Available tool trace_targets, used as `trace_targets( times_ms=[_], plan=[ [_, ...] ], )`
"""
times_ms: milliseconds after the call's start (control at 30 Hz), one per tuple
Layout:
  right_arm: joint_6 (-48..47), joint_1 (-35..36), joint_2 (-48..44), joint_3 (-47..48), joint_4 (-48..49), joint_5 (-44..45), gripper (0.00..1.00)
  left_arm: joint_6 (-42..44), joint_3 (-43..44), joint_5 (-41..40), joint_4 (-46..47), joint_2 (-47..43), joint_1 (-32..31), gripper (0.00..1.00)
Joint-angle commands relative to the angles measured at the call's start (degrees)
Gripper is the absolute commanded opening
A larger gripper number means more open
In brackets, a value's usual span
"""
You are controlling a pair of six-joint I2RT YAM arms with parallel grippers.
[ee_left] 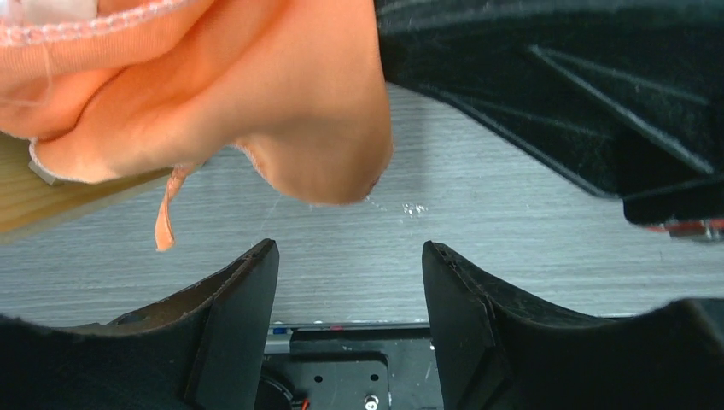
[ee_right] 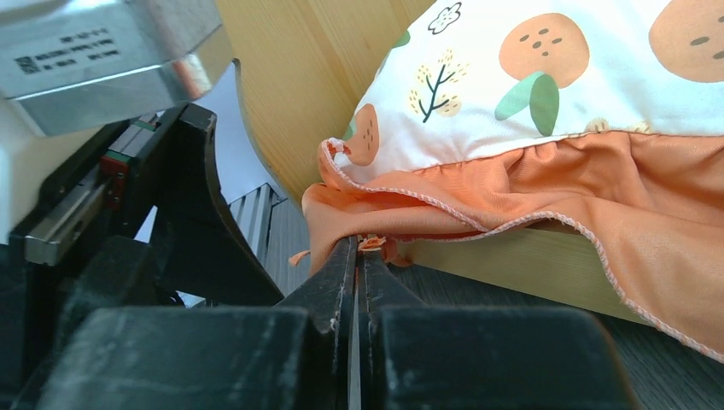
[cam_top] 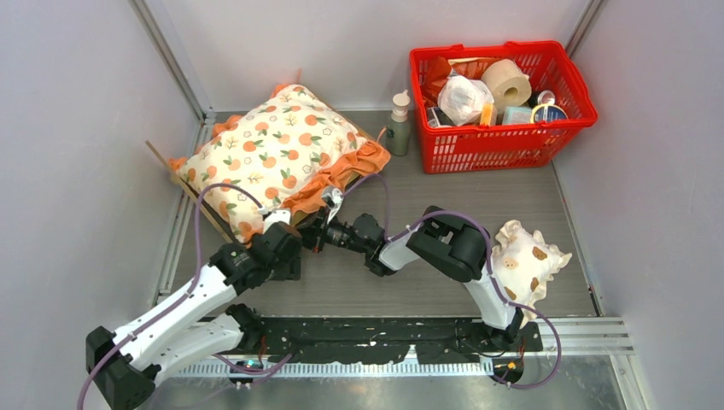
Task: Set up the pet bed
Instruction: Tie the ropes to the bed frame.
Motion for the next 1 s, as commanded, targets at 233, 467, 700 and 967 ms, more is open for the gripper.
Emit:
trace_targets(
  times_ms=[233, 467, 700, 967],
  plan=[
    [-0.5, 0.4, -4.4, 1.3, 3.8, -0.5, 0.05, 4.0, 3.0, -14.9, 7.9, 9.4, 0.1, 0.48],
    [-0.4, 0.6, -4.2, 1.2, 4.2, -0.4, 0.05, 7.2, 7.0, -20.6, 5.4, 3.8, -0.4, 0.0],
    [-0.1, 0.6, -3.8, 1.2, 4.5, -0.6, 0.05, 17.7, 13.8, -22.2, 4.7, 2.7, 0.9, 0.0],
    [-0.2, 0.6, -3.6, 1.1, 4.8, -0.8, 0.05, 29.1, 16.7, -15.1, 12.6, 12.7, 13.1, 0.0]
  ],
)
